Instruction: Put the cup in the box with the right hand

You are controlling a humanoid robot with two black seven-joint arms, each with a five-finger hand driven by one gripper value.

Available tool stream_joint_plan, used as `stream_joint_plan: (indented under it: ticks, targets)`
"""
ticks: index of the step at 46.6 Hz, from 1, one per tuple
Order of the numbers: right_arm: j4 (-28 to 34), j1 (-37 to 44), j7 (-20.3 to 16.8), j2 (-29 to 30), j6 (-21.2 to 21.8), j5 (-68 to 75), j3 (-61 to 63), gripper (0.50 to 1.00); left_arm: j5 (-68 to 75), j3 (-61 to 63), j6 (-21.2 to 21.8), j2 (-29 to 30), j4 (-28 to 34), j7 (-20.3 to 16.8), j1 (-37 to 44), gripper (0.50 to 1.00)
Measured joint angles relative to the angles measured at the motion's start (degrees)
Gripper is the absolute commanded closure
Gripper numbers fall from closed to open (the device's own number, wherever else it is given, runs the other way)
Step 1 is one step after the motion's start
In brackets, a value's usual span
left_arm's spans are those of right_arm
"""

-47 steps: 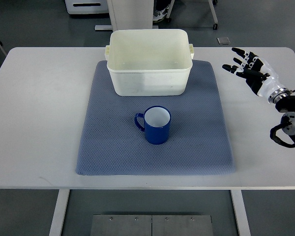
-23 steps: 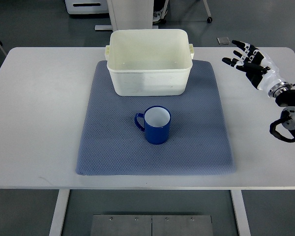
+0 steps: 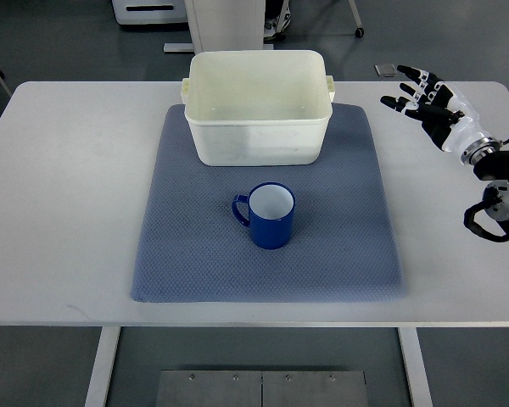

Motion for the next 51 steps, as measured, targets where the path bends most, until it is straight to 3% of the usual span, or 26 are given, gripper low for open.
stream_joint_plan:
  ticks: [41,51]
  targets:
    - [0.5,1.7,0.3,0.3,0.2,0.0,0.2,0.5,0.0,0.0,0.0,0.0,0.0,0.0,0.0,0.5]
    - [6.8,3.5,1.4,-0.4,0.5,-0.1,0.2,0.5,0.0,0.0,0.0,0.0,0.0,0.0,0.0,0.5]
